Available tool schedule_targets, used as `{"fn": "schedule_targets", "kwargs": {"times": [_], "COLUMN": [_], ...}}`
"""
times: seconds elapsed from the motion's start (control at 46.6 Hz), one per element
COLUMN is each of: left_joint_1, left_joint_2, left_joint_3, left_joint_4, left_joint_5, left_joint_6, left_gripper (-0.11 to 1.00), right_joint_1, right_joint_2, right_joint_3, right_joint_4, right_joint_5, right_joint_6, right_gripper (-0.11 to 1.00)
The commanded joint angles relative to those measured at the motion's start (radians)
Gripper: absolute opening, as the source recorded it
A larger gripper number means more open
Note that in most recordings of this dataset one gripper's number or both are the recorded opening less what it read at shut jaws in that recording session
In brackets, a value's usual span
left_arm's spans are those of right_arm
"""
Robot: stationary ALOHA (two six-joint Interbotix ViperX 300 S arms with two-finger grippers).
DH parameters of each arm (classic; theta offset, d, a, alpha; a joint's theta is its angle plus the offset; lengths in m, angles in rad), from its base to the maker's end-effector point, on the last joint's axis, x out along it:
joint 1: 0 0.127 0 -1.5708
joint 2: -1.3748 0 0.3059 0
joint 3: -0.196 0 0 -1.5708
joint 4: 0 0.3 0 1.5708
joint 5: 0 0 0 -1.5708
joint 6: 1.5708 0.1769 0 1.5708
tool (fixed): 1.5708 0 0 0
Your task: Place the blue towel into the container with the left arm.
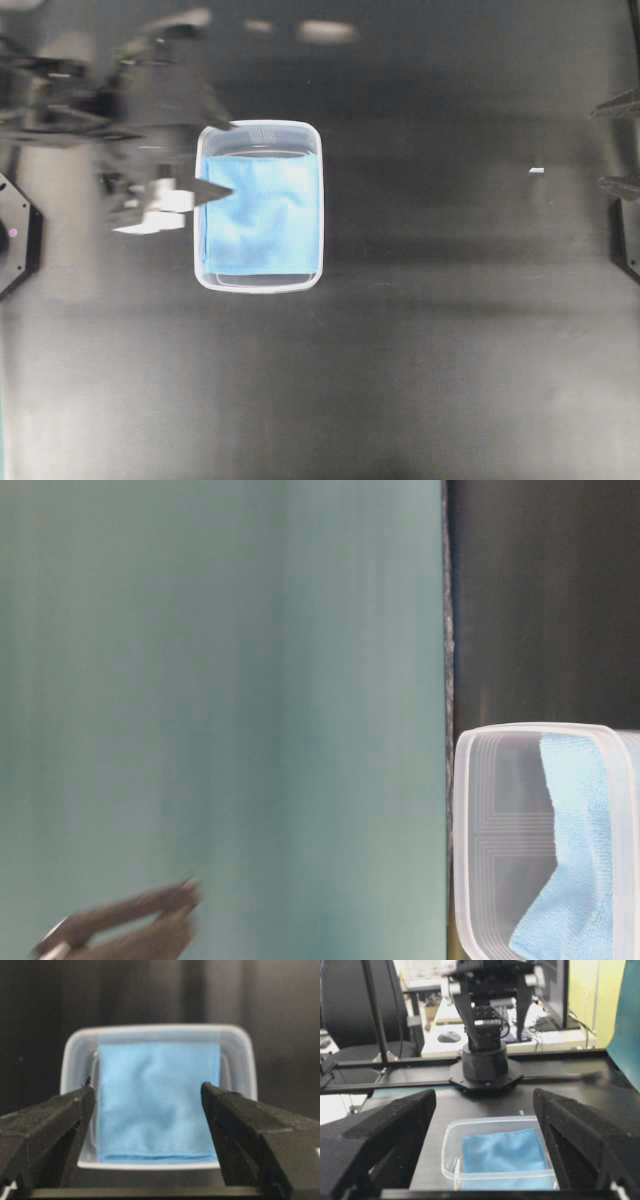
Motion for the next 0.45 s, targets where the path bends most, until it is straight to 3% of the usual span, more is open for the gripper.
{"fn": "schedule_targets", "kwargs": {"times": [0.0,0.257,0.429], "left_joint_1": [-0.017,-0.048,-0.051], "left_joint_2": [-0.103,-0.334,-0.439], "left_joint_3": [0.058,0.253,0.328], "left_joint_4": [0.003,0.003,0.005], "left_joint_5": [-0.074,-0.264,-0.354], "left_joint_6": [0.0,-0.005,-0.003], "left_gripper": [0.82,0.81,0.81], "right_joint_1": [0.0,0.0,0.0], "right_joint_2": [0.008,0.008,0.008], "right_joint_3": [-0.005,0.0,0.003], "right_joint_4": [0.003,0.003,0.003], "right_joint_5": [-0.003,-0.003,-0.005], "right_joint_6": [-0.002,-0.002,0.0], "right_gripper": [0.76,0.76,0.76]}}
